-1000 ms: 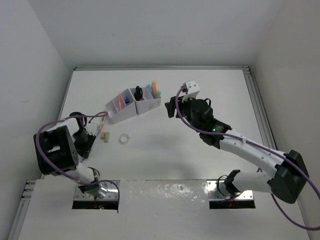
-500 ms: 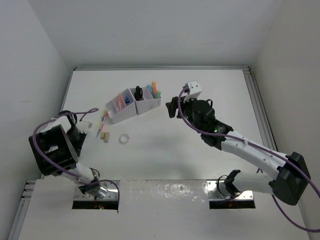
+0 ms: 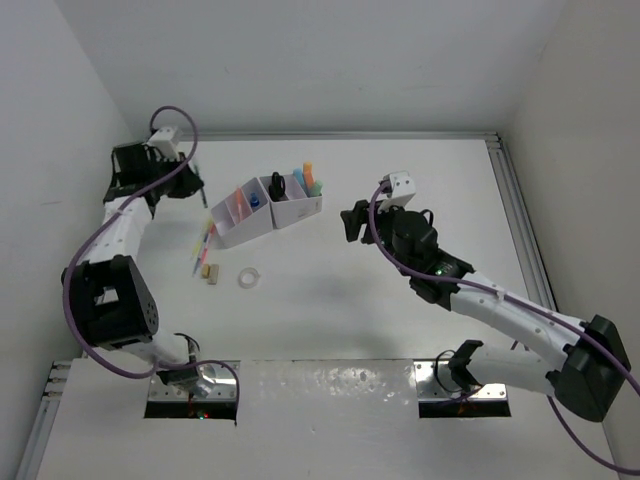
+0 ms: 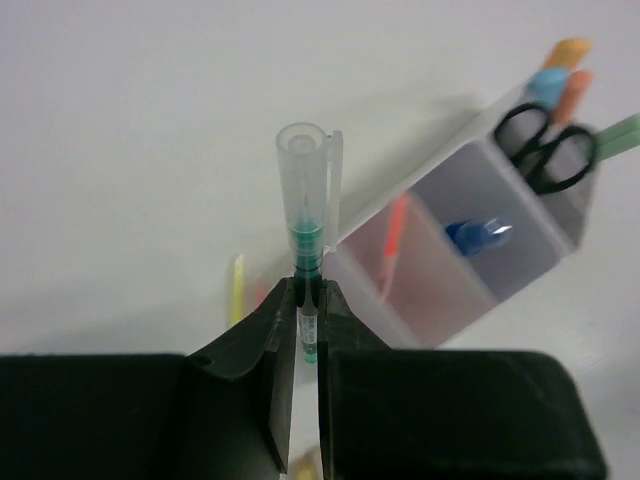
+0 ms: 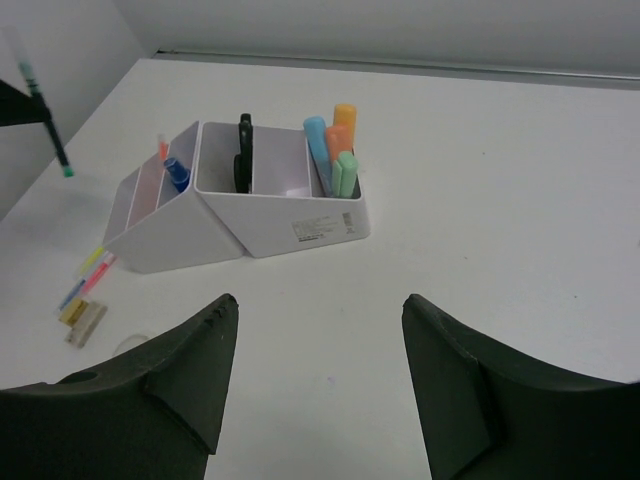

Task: Sort the stationery into containers
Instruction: Place the stationery in the storage box.

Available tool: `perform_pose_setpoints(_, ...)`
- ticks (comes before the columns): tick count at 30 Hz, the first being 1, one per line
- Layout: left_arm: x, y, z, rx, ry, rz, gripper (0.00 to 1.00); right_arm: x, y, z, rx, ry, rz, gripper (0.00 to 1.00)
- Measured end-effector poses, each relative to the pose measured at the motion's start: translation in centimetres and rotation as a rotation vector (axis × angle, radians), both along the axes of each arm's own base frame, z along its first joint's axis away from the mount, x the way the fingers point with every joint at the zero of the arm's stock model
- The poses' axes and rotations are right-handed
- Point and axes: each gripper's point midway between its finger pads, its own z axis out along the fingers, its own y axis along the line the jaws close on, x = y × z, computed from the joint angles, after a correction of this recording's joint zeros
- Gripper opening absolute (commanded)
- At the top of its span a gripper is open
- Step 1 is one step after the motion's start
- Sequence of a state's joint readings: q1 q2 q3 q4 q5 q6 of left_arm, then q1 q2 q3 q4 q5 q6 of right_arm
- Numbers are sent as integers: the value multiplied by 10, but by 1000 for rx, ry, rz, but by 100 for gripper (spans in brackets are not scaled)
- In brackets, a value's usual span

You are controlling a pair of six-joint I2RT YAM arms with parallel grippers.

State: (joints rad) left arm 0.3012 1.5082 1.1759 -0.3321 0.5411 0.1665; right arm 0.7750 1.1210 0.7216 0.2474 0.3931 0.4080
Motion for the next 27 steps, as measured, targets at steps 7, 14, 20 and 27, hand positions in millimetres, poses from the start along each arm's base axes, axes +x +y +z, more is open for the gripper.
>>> perform_pose_setpoints(7,32,-74,1,-95,-101,-111,0,-4,-14,6,30,-12,-49,66)
perform_pose_setpoints(14,43,-90,-11,-103,-122,-106,0,-7,-20,-5,34,14,-75,65)
perform_pose_setpoints(20,35,-95,-33,-84,-85,-111,7,-9,-25,-4,38,15,-88,66)
perform_pose_setpoints(27,26,-99,-48,-34,-39,-152,50,-10,-25,-4,38,15,-88,66)
